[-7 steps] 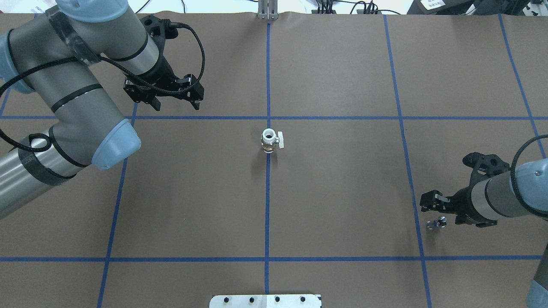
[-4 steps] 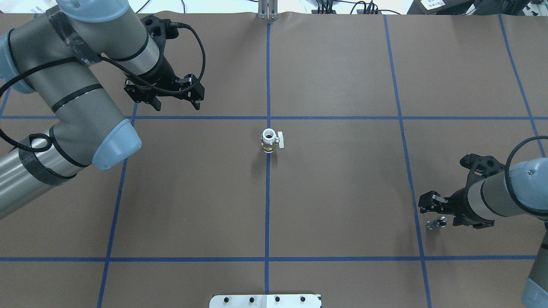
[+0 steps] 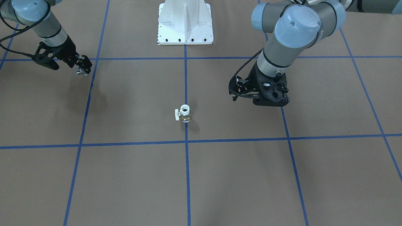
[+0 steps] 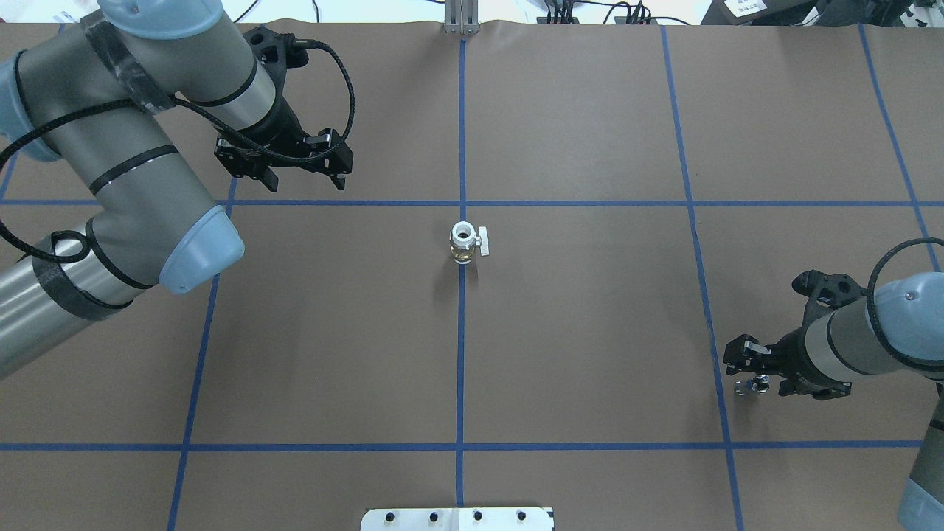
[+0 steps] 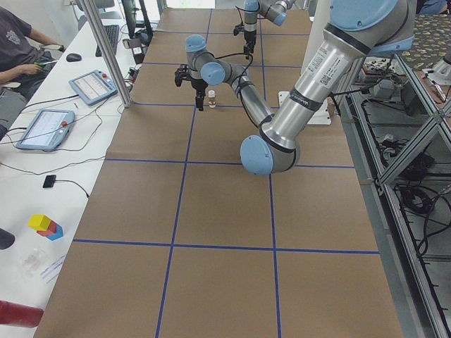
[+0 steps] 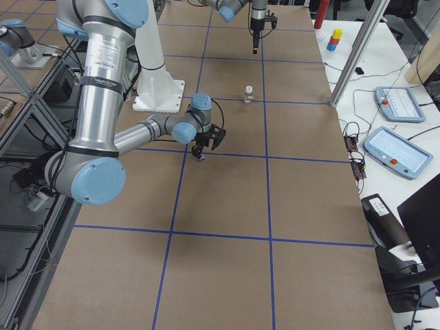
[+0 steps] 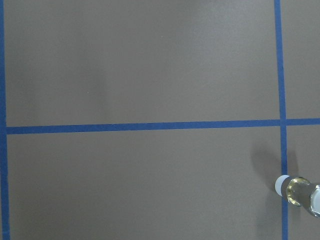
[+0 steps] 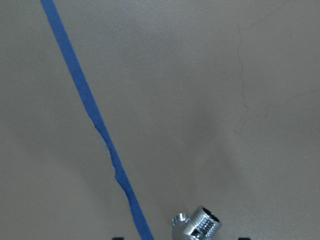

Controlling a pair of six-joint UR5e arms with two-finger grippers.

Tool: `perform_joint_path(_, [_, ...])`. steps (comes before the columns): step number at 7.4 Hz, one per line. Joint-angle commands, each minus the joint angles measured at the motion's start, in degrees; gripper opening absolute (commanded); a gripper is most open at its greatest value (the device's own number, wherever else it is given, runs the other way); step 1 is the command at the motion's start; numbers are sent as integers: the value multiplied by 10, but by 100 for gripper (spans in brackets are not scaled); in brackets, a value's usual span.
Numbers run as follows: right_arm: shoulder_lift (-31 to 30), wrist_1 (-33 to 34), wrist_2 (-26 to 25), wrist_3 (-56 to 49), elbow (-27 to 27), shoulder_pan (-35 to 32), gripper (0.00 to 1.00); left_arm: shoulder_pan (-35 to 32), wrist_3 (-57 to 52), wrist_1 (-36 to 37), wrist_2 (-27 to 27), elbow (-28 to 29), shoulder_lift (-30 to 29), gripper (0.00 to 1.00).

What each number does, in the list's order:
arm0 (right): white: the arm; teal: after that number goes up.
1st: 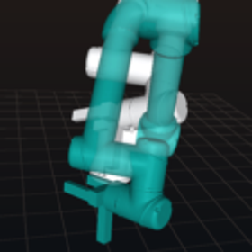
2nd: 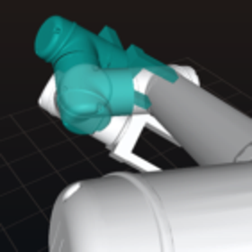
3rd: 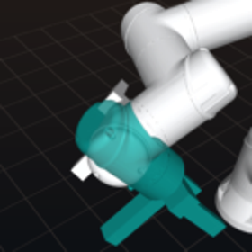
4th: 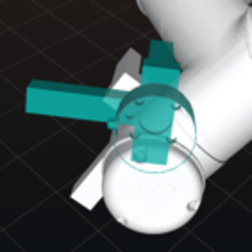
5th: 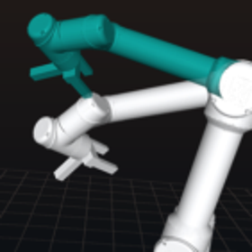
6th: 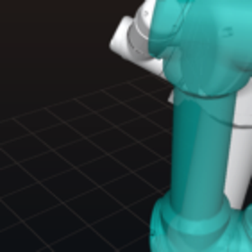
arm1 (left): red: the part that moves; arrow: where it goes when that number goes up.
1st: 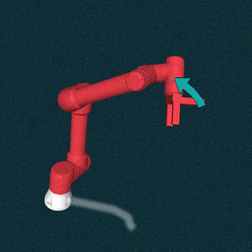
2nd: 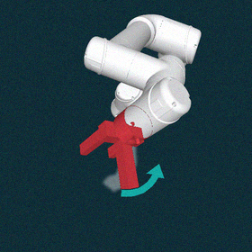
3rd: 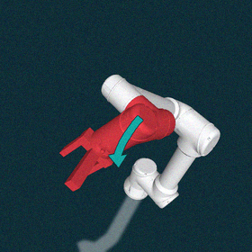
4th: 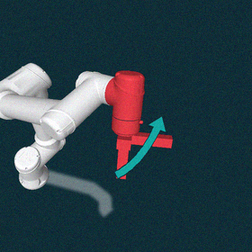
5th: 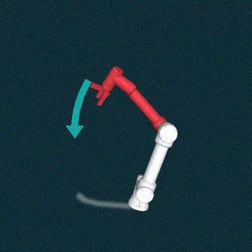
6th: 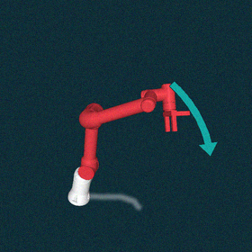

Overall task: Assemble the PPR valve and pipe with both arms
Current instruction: 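Close the right gripper on the small silver threaded fitting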

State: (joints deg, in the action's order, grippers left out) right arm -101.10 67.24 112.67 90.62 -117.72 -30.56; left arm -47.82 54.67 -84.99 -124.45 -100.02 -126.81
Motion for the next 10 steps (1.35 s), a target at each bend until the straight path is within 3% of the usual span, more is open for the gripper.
perform_joint_path(1, [-1, 0, 3, 1, 1, 4, 76, 1, 0, 0, 0, 0, 1, 100])
perform_joint_path(2, [-1, 0, 3, 1, 1, 7, 70, 1, 0, 0, 0, 0, 1, 100])
perform_joint_path(3, [-1, 0, 4, 1, 0, 8, 57, 1, 0, -1, 0, 0, 1, 100])
perform_joint_path(4, [-2, 0, 5, 1, 0, 7, 41, 2, 0, -1, 0, 0, 2, 100])
perform_joint_path(5, [-2, 0, 6, 1, -1, 7, 14, 2, 0, -1, 0, 1, 2, 100])
perform_joint_path(6, [-4, 0, 6, 1, -3, 6, 0, 2, 0, -1, 0, 1, 2, 100])
perform_joint_path(8, [-1, 0, 8, 1, -7, 5, 0, 2, 1, -2, 0, 0, 2, 100])
perform_joint_path(10, [33, 10, 45, 0, -17, -27, 0, 2, -1, -2, 0, -2, 2, 100])
